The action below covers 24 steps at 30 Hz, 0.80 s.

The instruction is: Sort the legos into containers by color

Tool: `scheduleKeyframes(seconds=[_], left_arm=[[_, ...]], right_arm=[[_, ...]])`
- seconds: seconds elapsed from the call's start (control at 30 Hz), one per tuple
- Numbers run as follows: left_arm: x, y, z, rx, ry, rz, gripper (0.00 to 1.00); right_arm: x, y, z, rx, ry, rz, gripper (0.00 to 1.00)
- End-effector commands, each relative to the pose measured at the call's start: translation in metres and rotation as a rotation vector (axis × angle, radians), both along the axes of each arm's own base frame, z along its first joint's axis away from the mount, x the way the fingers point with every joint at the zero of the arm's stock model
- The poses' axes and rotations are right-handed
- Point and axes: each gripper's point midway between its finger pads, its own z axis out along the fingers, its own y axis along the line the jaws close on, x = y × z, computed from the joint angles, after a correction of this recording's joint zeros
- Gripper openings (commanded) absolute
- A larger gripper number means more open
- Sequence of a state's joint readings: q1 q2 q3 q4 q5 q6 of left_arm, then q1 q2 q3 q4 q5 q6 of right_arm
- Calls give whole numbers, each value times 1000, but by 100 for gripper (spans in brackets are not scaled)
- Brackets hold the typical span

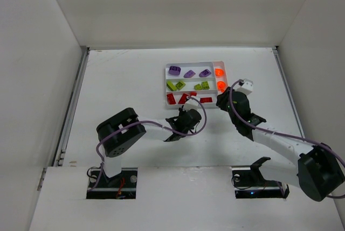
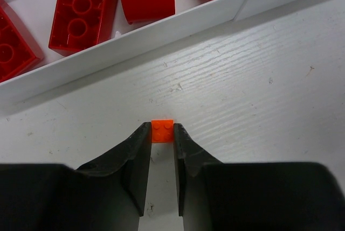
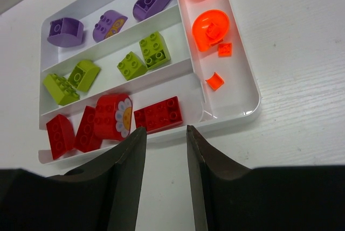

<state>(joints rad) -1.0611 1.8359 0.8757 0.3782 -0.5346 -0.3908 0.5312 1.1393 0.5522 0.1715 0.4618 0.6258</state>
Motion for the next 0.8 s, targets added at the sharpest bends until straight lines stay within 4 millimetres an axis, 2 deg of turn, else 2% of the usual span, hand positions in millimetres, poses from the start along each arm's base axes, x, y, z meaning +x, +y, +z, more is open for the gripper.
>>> scheduleKeyframes(seconds=[0.0,0.13,0.2,0.33,0.43,0.5,0.6,0.67,0.77], left_arm=[[-1,-1,3,11,-4,-1,17],[-3,-1,13,-3,-24,2,14],[-4,-3,24,-27,-36,0,14],[-7,-16,60,-111,-70,-23,14],[-3,-32,90,-176,-90,-43,14],[5,-44,106,-215,-101,-56,14],[26,-62,121,-249,-124,-58,14],[45,-71,124,-270,-122,-44,14],[62,-92,129,-318,-115,-62,14]], right_arm=[[3,3,18,49,-67,-3,42],[0,-7,25,70,-93,-32,45],[-3,-14,31,90,-121,-57,49],[-8,-37,42,127,-179,-135,54],[-12,-69,40,155,-202,-253,58],[-14,-86,36,180,-201,-312,59],[-17,-102,30,219,-188,-371,59],[-18,-107,27,227,-185,-391,58],[-19,-106,28,254,-193,-384,58]])
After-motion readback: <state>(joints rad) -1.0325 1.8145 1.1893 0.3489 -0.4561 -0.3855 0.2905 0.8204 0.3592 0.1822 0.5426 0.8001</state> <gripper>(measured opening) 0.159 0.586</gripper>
